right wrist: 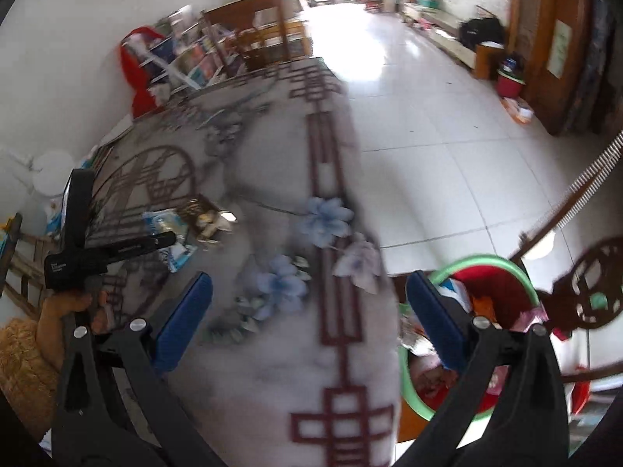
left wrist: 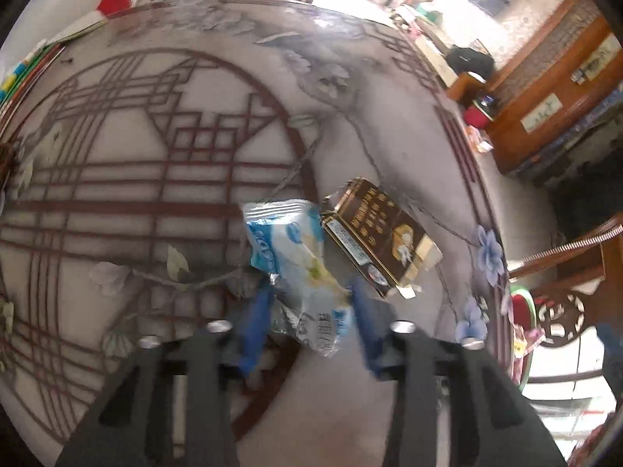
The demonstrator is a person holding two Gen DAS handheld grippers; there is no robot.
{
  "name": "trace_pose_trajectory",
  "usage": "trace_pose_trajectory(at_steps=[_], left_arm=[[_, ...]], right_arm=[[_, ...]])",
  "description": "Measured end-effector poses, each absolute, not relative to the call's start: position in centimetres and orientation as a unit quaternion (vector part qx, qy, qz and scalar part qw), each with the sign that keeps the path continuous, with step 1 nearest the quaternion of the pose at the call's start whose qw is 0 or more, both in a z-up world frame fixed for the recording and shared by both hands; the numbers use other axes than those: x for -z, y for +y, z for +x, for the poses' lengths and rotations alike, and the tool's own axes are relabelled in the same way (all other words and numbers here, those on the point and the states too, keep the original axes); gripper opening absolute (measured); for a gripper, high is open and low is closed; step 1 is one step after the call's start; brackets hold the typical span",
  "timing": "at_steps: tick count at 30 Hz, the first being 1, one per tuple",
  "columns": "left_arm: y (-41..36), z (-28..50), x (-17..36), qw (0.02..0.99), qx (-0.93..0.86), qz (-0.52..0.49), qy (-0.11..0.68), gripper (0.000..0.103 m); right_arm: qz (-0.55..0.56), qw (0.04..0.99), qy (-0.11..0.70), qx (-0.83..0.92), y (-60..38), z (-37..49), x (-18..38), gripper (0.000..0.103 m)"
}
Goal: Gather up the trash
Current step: 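Move both open grippers back to the remaining snack packets on the table, then grasp the blue-white snack bag with the left gripper while the right grasps the brown box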
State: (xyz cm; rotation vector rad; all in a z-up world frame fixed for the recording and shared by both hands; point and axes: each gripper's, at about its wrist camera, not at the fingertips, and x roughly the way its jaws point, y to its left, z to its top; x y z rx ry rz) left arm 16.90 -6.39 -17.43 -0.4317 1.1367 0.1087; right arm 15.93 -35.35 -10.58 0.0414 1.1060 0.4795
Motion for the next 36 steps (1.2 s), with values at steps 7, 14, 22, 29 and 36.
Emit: trace_pose_trajectory(at_steps=[7, 14, 22, 29, 36], left_arm=[[-3.7, 11.8, 15.8, 0.825, -0.026, -0.203, 0.528, 0.020], [-1.5, 6.8, 13.9, 0.838, -0.042, -0.170, 0.518, 0.020], [1.1, 5.0, 12.1, 0.858, -0.058, -0.148, 0.489, 0.021], [3.3, 4.4, 12.0, 0.861, -0.062, -0.144, 0.483, 0.021], [4.2, 4.1, 11.7, 0.867, -0.055, -0.137, 0.477, 0.021]], right_arm=[[-0.043, 0.785, 0.536, -0.306, -26.4, 18.5, 12.3, 0.098], [-0.108, 0.752, 0.558, -0.334, -18.3, 21.0, 16.1, 0.098], [-0.154, 0.722, 0.588, -0.330, -13.8, 22.0, 19.4, 0.098], [-0.149, 0.711, 0.598, -0.337, -11.9, 21.8, 19.9, 0.098], [-0.142, 0.706, 0.609, -0.332, -11.0, 21.6, 20.3, 0.058]])
